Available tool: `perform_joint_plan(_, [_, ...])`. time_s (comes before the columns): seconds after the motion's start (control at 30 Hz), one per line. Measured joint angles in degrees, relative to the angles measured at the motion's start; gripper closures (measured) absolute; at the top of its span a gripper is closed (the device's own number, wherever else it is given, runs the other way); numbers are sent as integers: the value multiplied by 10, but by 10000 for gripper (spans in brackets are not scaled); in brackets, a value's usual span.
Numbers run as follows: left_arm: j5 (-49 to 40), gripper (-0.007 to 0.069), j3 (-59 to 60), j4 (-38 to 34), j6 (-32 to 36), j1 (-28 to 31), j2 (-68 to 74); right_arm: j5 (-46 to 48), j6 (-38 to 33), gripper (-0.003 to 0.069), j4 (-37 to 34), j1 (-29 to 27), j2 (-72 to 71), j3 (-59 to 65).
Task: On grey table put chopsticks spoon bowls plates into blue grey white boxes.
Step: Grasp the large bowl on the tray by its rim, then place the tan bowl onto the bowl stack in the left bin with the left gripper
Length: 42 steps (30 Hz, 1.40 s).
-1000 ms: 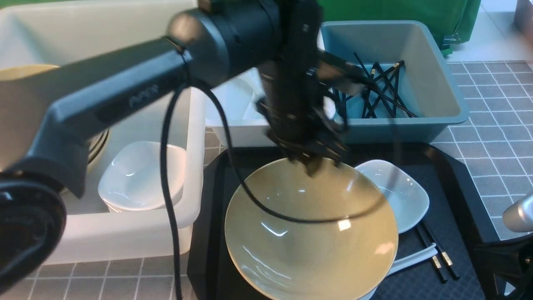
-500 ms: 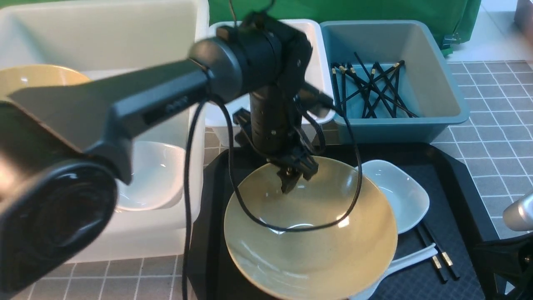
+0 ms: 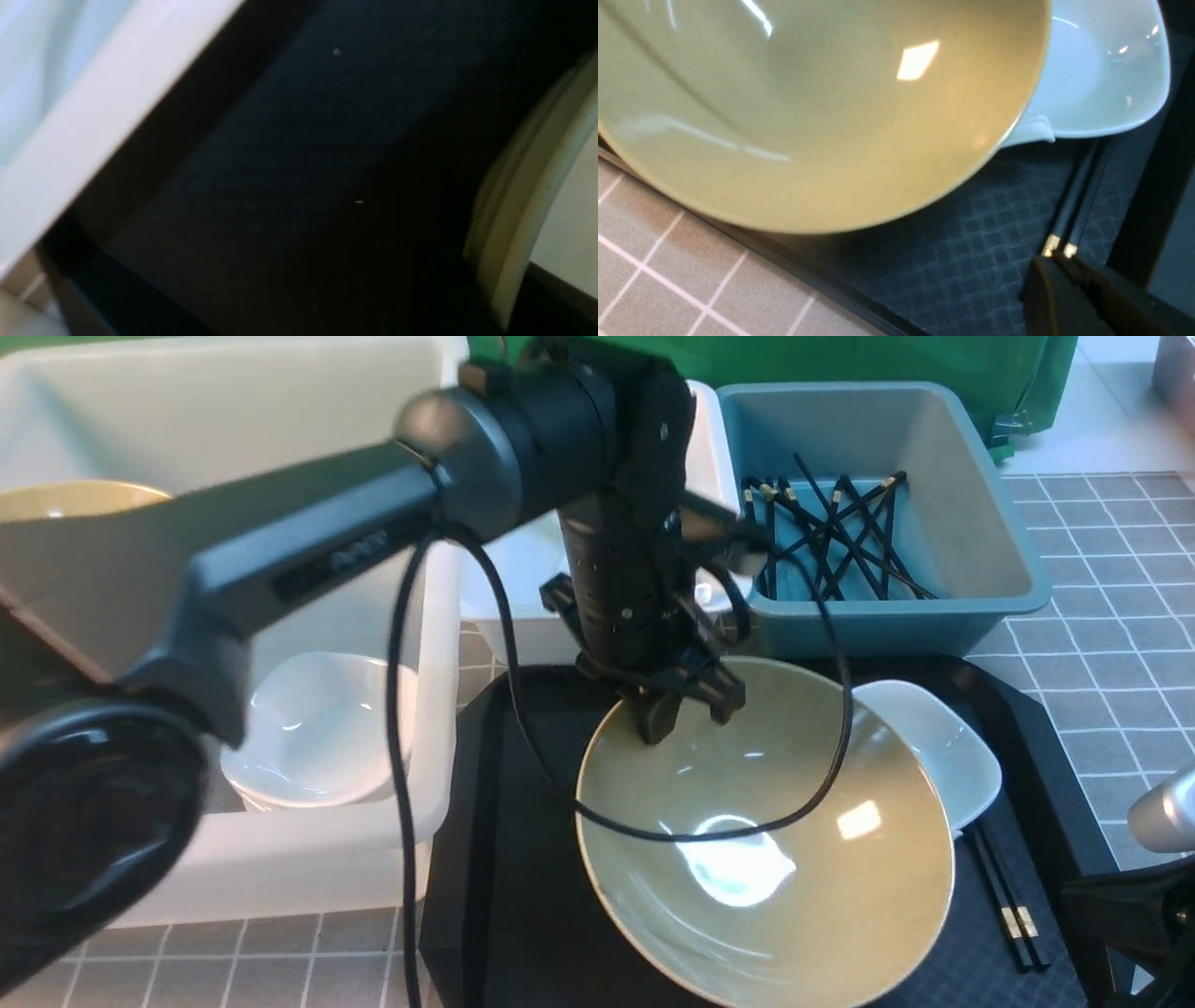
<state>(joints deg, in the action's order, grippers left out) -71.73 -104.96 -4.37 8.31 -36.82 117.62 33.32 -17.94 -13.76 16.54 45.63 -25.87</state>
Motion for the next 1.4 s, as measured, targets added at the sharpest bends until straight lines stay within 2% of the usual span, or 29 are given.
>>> perform_joint_plan(0.3, [3,621,2,5,36,3,-91,0,0,589,0,0,0,0])
perform_joint_plan(0.43, [17,621,3,-35,55,26,-149,0,0,588,0,0,0,0])
perform_joint_plan(0.47, [24,621,3,-59,62,54,-181,0,0,587,0,0,0,0])
perform_joint_plan(0.5, [24,621,3,-59,62,58,-181,0,0,587,0,0,0,0])
perform_joint_plan(0.67, [19,622,3,-86,78,230,-277,0,1,582,0,0,0,0])
perform_joint_plan(0.83, [24,622,17,-127,79,489,-312,-2,3,580,-3,0,0,0])
perform_joint_plan(1.0, [38,622,98,-201,79,673,-313,-6,3,580,-9,0,0,0])
perform_joint_plan(1.07, [46,622,117,-207,79,694,-313,-6,3,580,-9,0,0,0])
perform_joint_plan(1.1, [71,622,156,-214,79,724,-313,-6,3,580,-9,0,0,0])
perform_joint_plan(1.17, [121,622,208,-216,78,740,-311,-7,3,580,-10,0,0,0])
perform_joint_plan(1.4, [220,614,307,-231,78,725,-310,-7,3,580,-10,0,0,0])
